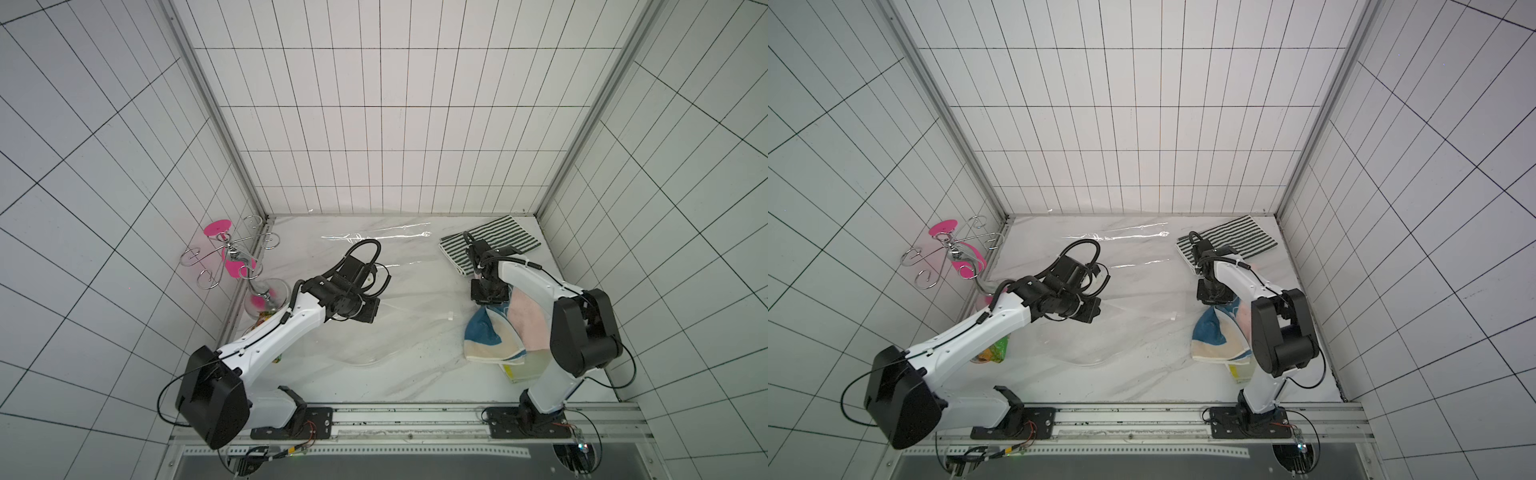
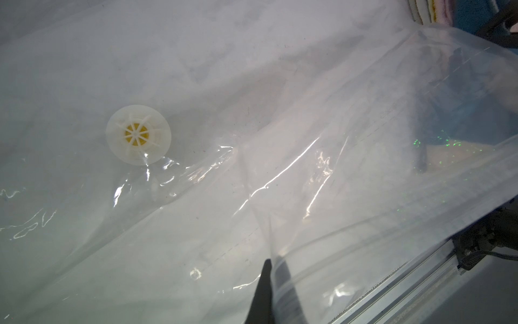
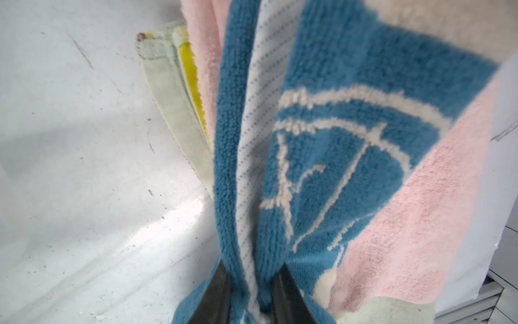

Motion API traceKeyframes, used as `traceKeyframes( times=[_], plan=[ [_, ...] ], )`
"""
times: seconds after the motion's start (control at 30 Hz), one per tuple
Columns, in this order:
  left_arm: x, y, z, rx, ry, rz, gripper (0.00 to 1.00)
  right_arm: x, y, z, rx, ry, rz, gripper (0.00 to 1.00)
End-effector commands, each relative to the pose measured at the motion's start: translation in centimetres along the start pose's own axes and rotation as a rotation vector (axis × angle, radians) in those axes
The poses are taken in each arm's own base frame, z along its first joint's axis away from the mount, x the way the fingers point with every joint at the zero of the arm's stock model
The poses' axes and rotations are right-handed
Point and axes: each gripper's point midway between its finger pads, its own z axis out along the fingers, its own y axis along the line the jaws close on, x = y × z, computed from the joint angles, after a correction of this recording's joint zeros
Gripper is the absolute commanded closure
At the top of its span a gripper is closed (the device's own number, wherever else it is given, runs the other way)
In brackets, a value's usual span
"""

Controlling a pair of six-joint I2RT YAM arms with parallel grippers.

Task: Place the folded towel into the vacuum bag
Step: Pick up the towel from the center of the board.

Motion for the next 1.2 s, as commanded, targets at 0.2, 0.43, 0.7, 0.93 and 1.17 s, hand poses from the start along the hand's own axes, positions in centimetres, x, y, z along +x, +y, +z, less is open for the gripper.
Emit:
traceKeyframes(
  times=[0.2, 0.43, 0.7, 0.93, 1.17],
  plan=[
    [-1.3, 0.0, -0.8, -0.012, -0.037, 0.001, 0.95, 1.8, -0.8, 3.0, 0.018, 0.091, -0.009, 0.48],
    [-1.2, 0.1, -0.5, -0.019, -0.027, -0.001, 0.95, 2.2, -0.9, 4.2, 0.040, 0.105, -0.009, 0.59],
    [-2.7, 0.3, -1.5, -0.050, -0.089, 0.011, 0.99, 0.8, -2.6, -0.9, 0.045, -0.018, -0.012, 0.99],
    [-6.1, -1.3, -4.6, -0.014, -0.285, 0.086, 1.00, 1.0, -3.9, -7.1, -0.016, -0.130, -0.023, 1.00],
    [-9.0, -2.0, -4.7, -0.010, -0.391, 0.131, 1.00, 0.9, -2.9, -12.4, -0.150, -0.241, -0.098, 1.00]
  ],
)
